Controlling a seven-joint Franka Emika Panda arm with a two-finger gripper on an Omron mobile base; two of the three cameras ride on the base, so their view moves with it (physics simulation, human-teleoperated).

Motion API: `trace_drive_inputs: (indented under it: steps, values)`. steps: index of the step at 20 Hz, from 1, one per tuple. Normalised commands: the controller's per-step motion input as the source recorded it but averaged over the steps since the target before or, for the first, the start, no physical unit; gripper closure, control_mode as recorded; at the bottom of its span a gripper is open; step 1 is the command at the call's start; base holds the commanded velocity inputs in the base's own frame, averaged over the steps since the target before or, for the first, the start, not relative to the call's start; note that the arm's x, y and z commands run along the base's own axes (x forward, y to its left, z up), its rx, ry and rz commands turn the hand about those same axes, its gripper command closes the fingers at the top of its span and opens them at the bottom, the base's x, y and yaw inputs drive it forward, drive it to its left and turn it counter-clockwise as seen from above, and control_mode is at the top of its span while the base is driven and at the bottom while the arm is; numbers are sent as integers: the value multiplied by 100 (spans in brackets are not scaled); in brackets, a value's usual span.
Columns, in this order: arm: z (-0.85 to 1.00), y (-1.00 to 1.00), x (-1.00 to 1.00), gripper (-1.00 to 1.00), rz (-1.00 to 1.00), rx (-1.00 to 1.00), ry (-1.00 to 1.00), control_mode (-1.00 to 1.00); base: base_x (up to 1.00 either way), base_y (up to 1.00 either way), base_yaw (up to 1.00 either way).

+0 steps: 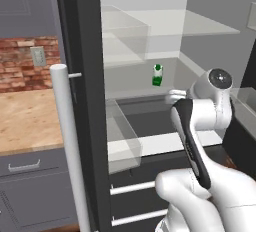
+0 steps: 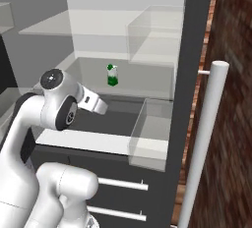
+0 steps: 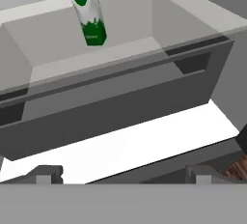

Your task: Take a sugar cube from the saucer and place it inside the coffee. Then, grab milk from the fridge and place it next to the coffee on the counter to sweeten the coffee.

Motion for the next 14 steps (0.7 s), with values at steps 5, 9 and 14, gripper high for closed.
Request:
trace_drive_inputs:
  steps: [5, 9, 14]
  values:
    - [30, 0, 71, -100, 0, -5, 0, -100, 0, 0, 0]
    - [-2, 0, 14, -100, 0, 0, 9, -100, 0, 0, 0]
    - [-12, 1, 71, -100, 0, -1, 2, -100, 0, 0, 0]
